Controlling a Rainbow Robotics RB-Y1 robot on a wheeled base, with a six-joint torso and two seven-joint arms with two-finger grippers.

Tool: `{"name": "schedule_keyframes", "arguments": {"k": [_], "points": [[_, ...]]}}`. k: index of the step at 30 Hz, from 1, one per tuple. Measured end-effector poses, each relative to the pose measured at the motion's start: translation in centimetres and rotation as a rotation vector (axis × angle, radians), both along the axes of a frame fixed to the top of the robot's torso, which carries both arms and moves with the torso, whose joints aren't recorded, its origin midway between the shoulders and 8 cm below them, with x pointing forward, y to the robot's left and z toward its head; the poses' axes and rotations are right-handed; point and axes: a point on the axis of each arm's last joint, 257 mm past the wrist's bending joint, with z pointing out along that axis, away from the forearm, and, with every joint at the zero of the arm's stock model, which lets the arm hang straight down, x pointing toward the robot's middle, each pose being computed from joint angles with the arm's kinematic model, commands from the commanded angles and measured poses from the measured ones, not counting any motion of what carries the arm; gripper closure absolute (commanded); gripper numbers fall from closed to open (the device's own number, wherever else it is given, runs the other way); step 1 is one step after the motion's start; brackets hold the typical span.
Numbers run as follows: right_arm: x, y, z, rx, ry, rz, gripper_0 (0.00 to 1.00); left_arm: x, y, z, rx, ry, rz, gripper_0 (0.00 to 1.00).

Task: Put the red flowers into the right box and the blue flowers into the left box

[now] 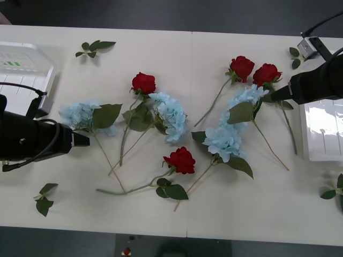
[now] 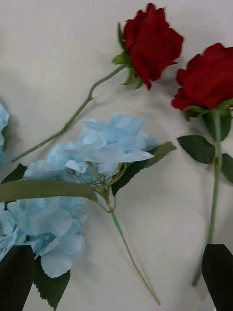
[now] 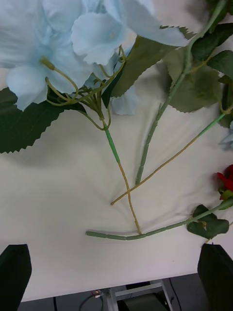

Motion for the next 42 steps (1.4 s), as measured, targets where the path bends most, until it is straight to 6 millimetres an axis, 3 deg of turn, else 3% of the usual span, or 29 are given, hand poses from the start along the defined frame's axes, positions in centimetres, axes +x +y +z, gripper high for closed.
{"name": "schedule_keyframes", "arguments": {"k": [4,9,14,18,23,29,42], "points": [[1.6,-1.0,0.2,0.012,-0.007,-0.071,0.00,0.8,-0.8,-0.9,0.021,0.010,0.014,0.00],[3.5,-1.6,-1.1,0.037,0.055,-0.114,0.00,3.4,-1.3,-1.6,0.036,-0.010,0.040,0.00],[6.6,-3.2,-1.6,-0.023,0.031,-0.178,0.00,5.5,-2.0,-2.5,0.046,-0.017,0.049,0.00],[8.8,-3.9,-2.3,-0.068,0.000,-0.209,0.00,6.6,-2.8,-3.6,0.030,-0.031,0.046,0.00],[11.2,-4.3,-3.6,-0.104,-0.038,-0.230,0.00,7.0,-2.1,-5.8,0.052,-0.009,0.063,0.00],[11.6,-4.9,-5.3,-0.207,-0.043,-0.134,0.00,7.4,-2.9,-7.9,0.076,0.001,0.036,0.00],[12.0,-7.9,-7.1,-0.292,-0.072,-0.060,0.00,7.5,-2.9,-9.4,0.140,-0.003,0.004,0.00]]}}
